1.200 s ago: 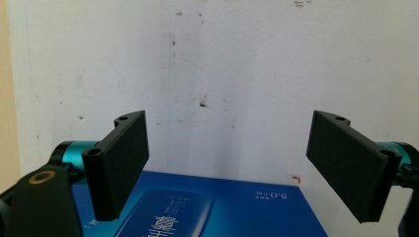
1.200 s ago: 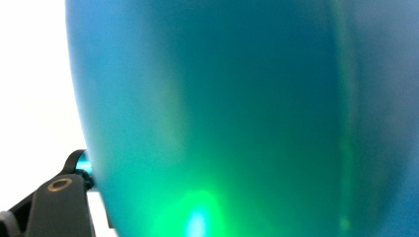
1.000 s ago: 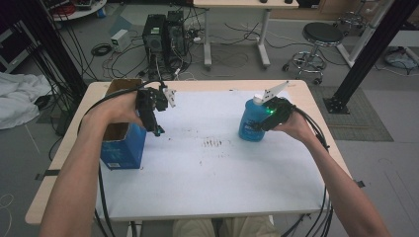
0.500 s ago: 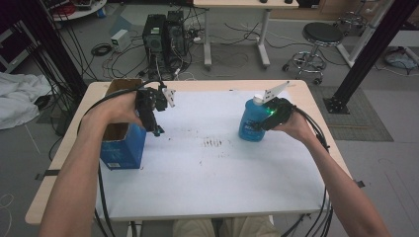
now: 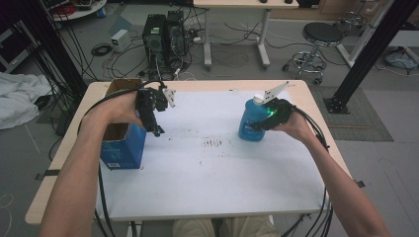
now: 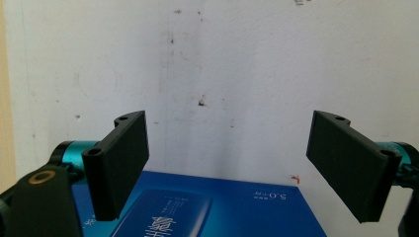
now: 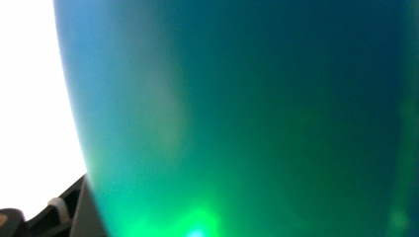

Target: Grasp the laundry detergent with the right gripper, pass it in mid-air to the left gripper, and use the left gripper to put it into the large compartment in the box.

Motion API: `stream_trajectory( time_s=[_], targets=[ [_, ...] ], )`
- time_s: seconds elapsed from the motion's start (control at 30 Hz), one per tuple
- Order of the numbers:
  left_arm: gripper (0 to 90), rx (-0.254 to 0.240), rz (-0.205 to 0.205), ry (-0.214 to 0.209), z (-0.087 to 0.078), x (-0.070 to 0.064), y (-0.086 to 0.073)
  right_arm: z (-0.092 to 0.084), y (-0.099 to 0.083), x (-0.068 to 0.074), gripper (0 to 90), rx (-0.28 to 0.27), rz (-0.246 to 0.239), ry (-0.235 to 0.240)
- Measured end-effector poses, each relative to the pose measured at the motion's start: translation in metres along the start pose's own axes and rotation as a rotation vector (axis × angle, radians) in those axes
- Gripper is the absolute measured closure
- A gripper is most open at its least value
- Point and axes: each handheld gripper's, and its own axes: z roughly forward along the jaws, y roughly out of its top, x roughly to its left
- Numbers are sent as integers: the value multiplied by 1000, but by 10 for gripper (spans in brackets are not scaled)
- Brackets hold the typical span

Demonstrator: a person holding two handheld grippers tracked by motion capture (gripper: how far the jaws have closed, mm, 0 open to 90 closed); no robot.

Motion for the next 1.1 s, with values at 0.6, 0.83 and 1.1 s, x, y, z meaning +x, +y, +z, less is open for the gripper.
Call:
stream_trajectory(
  time_s=[0.6,0.83,1.1],
  targets=[
    [165,-13,-6,-11,-1,0,1,-1,-3,-3,453,-33,1,38],
    [165,-48,-40,-26,-9,0,-2,0,-1,-1,461,-30,-1,21],
    [166,-117,-67,-26,-30,-4,6,-8,26,16,461,-49,-66,46]
  ],
)
